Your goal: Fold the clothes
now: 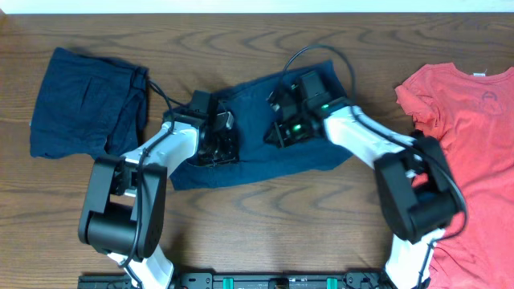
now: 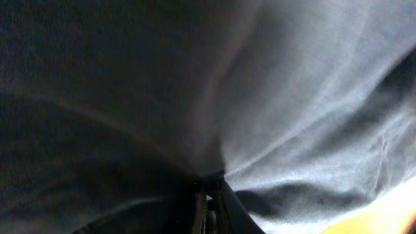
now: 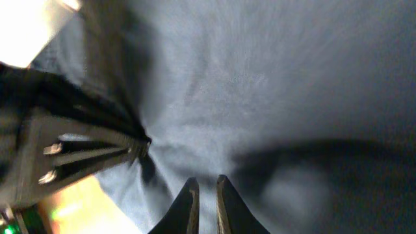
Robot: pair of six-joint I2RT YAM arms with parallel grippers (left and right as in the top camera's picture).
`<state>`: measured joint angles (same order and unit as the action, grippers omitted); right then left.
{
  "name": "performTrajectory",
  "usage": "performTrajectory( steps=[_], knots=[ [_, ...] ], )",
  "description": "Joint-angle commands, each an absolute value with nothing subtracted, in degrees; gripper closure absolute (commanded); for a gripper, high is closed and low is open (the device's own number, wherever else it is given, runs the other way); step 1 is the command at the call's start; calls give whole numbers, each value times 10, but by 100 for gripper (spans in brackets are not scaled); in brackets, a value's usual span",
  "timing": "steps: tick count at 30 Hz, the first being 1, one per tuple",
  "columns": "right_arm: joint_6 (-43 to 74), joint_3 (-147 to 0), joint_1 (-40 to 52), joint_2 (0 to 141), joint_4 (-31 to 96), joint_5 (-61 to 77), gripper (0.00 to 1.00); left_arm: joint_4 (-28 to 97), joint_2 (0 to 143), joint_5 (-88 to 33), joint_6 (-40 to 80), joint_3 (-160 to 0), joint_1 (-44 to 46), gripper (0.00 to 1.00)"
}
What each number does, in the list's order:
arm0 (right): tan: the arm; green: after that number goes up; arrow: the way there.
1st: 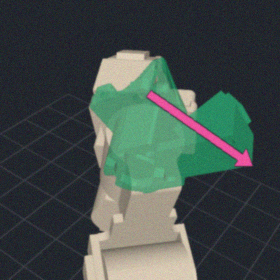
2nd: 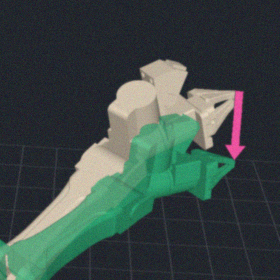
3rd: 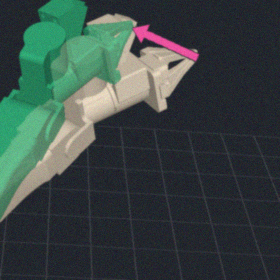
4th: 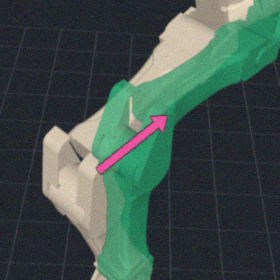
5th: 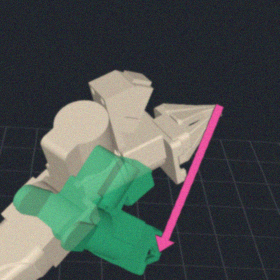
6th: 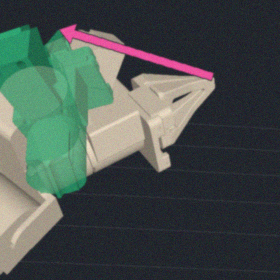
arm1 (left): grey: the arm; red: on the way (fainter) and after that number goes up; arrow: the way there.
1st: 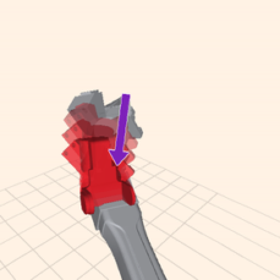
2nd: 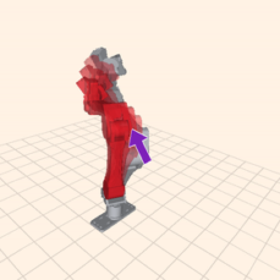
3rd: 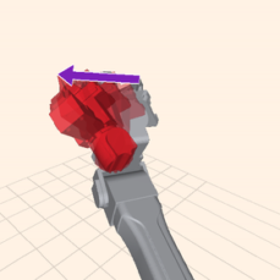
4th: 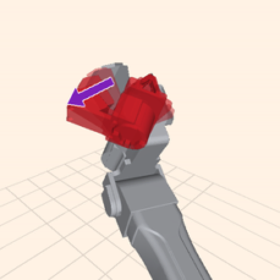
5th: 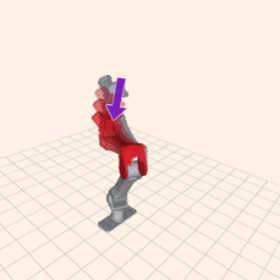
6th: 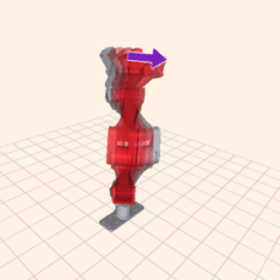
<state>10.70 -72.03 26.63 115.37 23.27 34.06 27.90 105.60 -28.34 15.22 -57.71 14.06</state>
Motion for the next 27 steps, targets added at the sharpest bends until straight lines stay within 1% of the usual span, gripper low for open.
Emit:
performTrajectory(
  steps=[1,4,9,12,14,16,17,18,21,24,27],
  knots=[
    [241,-720,274,1190,216,300,90,291,1066,-263,188,-572,134,90],
    [326,-720,251,1215,168,263,85,293,1065,-263,188,-572,130,90],
    [383,-721,183,1238,64,219,85,300,1065,-263,187,-572,123,89],
    [380,-721,132,1239,13,166,85,299,1064,-263,183,-572,119,87],
    [361,-721,99,1239,-16,166,85,300,1063,-263,176,-573,118,83],
    [343,-721,68,1236,-21,190,88,300,1060,-263,176,-574,118,83],
    [325,-721,53,1233,-18,216,89,301,1055,-264,175,-576,118,83],
    [310,-722,41,1230,-11,241,90,305,1051,-264,174,-580,118,78],
    [303,-724,14,1204,60,275,90,340,1027,-268,174,-599,118,77],
    [256,-724,13,1163,147,294,87,375,993,-267,163,-619,118,75],
    [191,-724,35,1119,247,307,83,405,949,-240,151,-635,113,66]
  ],
)
